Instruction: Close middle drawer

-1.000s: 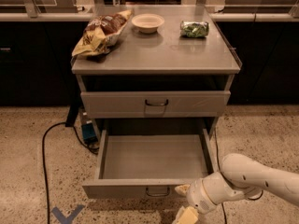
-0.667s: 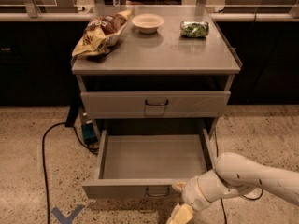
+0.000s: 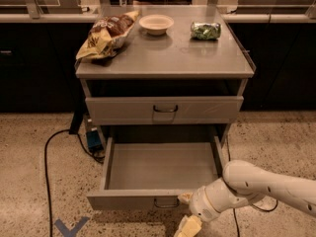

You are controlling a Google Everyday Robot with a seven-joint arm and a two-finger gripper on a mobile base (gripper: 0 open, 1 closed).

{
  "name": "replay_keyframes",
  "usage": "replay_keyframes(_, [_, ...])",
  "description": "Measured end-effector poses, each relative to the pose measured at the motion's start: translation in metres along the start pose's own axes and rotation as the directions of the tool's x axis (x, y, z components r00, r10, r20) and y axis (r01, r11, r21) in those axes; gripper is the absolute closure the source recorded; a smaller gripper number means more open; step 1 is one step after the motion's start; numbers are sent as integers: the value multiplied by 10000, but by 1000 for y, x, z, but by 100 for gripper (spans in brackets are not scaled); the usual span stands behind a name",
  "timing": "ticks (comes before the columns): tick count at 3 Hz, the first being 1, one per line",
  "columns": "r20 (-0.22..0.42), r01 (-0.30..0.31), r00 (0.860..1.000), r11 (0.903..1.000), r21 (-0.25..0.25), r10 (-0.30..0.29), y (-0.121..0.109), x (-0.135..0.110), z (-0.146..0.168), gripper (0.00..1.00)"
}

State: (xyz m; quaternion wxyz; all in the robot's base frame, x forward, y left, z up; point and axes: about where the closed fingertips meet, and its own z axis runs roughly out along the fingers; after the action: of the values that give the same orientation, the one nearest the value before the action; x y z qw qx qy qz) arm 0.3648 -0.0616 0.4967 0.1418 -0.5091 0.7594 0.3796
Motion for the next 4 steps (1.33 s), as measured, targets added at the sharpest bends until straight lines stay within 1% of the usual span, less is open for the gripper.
replay_keyframes(1, [-240, -207, 9995, 9991, 380, 216, 0, 15, 9, 0])
replay_keyframes(2, [-342, -384, 9986, 9956, 850, 414, -9, 27, 14, 0])
replay_keyframes(3, [-412, -306, 9986, 9958, 868, 343, -13, 25, 20, 0])
replay_keyframes(4, [-490, 176, 9987, 9943, 1049, -125, -34, 3, 26, 0])
